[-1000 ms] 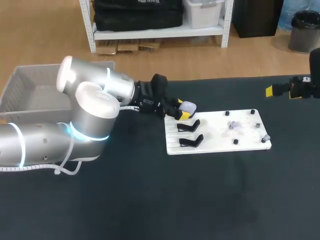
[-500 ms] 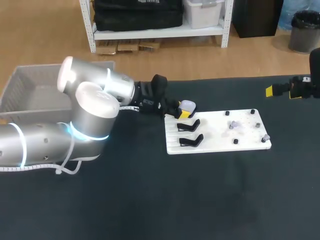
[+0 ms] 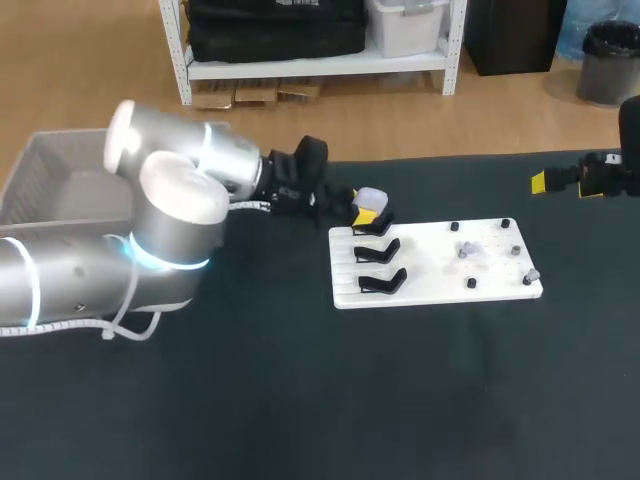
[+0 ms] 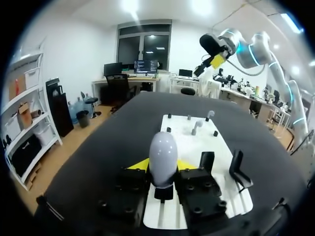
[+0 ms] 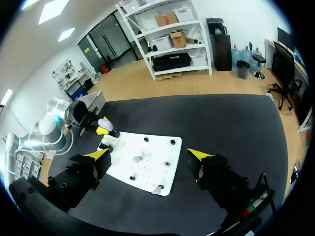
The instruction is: Pick up each earbud case from the left stands, insert the matching earbuds, close the lid, and place the case in the box.
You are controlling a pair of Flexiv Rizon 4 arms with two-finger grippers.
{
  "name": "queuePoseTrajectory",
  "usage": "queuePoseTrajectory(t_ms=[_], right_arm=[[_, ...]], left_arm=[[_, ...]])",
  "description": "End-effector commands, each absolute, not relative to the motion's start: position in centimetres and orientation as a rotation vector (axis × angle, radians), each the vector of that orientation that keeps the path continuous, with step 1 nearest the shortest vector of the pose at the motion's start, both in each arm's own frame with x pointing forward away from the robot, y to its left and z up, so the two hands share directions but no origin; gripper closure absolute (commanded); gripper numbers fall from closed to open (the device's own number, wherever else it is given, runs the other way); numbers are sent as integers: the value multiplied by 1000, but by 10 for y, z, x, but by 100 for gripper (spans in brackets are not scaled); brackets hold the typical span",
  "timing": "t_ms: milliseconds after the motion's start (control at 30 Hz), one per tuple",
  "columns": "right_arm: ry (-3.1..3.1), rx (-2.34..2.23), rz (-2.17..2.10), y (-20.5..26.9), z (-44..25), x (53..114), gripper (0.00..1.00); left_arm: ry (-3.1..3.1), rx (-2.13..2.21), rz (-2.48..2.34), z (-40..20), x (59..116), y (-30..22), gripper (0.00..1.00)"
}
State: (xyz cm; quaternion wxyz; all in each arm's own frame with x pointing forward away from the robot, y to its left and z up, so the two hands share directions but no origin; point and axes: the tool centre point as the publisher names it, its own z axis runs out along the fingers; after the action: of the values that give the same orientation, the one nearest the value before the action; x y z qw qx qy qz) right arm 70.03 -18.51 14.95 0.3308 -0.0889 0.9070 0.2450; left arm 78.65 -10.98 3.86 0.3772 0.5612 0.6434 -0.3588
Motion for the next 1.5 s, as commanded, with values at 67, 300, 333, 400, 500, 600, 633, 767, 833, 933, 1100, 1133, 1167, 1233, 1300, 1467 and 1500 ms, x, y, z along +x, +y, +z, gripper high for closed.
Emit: queuePoseTrajectory(t_ms=[67, 300, 333, 400, 500, 600, 633, 767, 833, 933, 1100, 1133, 1167, 1233, 1300, 1467, 1500], right_arm=[[2401, -250, 640, -178, 147, 702, 0], [2495, -316, 643, -122, 125, 697, 0], [2497, -321, 655, -114, 123, 697, 0], [2511, -335, 666, -100, 118, 695, 0], [2523, -355, 685, -83, 113, 694, 0], [2527, -371, 710, -71, 108, 694, 0], [2530, -378, 717, -67, 108, 694, 0], [2534, -424, 732, -54, 109, 693, 0], [2535, -435, 737, -48, 110, 693, 0], [2531, -446, 743, -43, 111, 694, 0], [2525, -454, 747, -39, 113, 698, 0], [2524, -454, 747, -38, 113, 698, 0], [2524, -455, 745, -38, 113, 699, 0], [2525, -452, 741, -39, 113, 702, 0], [2530, -445, 733, -39, 113, 703, 0], [2538, -434, 721, -39, 111, 709, 0], [2539, -431, 719, -39, 111, 710, 0]], left_arm=[[1613, 1457, -879, 60, 769, -107, 100], [1562, 1513, -825, 86, 757, -118, 100], [1559, 1521, -816, 89, 756, -120, 100], [1551, 1528, -805, 95, 752, -126, 100], [1528, 1544, -800, 102, 747, -135, 100], [1509, 1565, -780, 106, 741, -142, 100], [1504, 1573, -775, 106, 739, -144, 100], [1496, 1594, -771, 103, 736, -151, 100], [1495, 1600, -772, 101, 735, -153, 100], [1491, 1607, -778, 99, 732, -156, 100], [1488, 1617, -783, 97, 729, -159, 100], [1489, 1617, -784, 96, 729, -159, 100], [1489, 1617, -786, 96, 729, -159, 100], [1486, 1616, -789, 97, 727, -158, 100], [1483, 1617, -790, 98, 725, -157, 100], [1473, 1608, -803, 99, 722, -155, 100], [1471, 1606, -806, 99, 721, -155, 100]])
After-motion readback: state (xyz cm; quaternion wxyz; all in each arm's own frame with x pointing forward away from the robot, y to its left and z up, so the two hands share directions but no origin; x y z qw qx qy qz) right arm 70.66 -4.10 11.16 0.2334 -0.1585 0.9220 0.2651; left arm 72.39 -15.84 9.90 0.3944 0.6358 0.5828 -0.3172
